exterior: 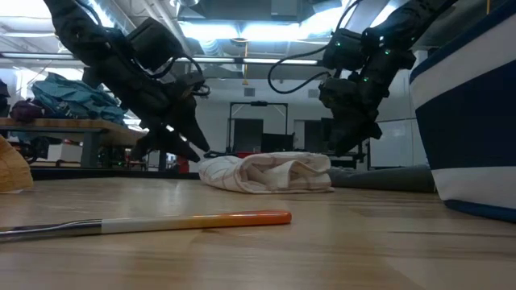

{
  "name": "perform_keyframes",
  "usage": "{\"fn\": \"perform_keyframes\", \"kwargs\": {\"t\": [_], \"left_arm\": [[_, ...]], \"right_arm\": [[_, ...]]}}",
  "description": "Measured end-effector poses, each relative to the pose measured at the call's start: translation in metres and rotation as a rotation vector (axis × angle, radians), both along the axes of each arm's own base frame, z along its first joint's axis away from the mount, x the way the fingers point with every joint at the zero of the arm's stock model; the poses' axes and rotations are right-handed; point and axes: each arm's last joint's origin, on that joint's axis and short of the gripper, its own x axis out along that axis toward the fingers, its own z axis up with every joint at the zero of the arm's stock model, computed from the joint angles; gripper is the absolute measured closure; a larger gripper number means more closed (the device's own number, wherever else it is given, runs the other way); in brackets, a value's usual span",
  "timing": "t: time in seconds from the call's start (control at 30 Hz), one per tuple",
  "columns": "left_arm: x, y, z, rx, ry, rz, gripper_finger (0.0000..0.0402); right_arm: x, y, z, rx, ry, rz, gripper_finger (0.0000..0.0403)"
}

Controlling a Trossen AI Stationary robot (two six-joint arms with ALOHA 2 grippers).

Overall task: Fold towel
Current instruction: Stack the white towel on top of the grey towel

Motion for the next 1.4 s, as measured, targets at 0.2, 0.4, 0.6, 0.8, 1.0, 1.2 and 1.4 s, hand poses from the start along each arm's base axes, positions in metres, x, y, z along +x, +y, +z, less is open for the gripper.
{"fn": "perform_keyframes", "kwargs": {"t": [0.2,0.4,0.6,0.8,1.0,1.2,1.4], "left_arm": [[-0.001,0.003,0.000,-0.017,-0.008,0.159,0.0192],[0.000,0.004,-0.002,-0.078,-0.021,0.230,0.0175],[0.003,0.005,-0.020,-0.126,0.029,0.299,0.0175],[0.014,0.008,-0.027,-0.127,-0.036,0.300,0.0175],[0.021,0.013,-0.041,-0.158,-0.067,0.339,0.0175],[0.026,0.015,-0.041,-0.143,-0.128,0.330,0.0175],[0.026,0.014,-0.042,-0.136,-0.115,0.323,0.0177]], "right_arm": [[0.002,-0.001,0.001,0.034,-0.026,-0.069,0.0242],[0.011,-0.005,0.002,0.037,-0.108,-0.112,0.0242],[0.022,-0.008,-0.022,0.052,-0.069,-0.115,0.0242],[0.024,-0.010,-0.036,0.063,-0.028,-0.118,0.0242],[0.029,-0.011,-0.045,0.092,-0.034,-0.100,0.0242],[0.039,-0.013,-0.060,0.159,-0.080,-0.107,0.0242],[0.045,-0.014,-0.069,0.197,-0.110,-0.130,0.0242]]}}
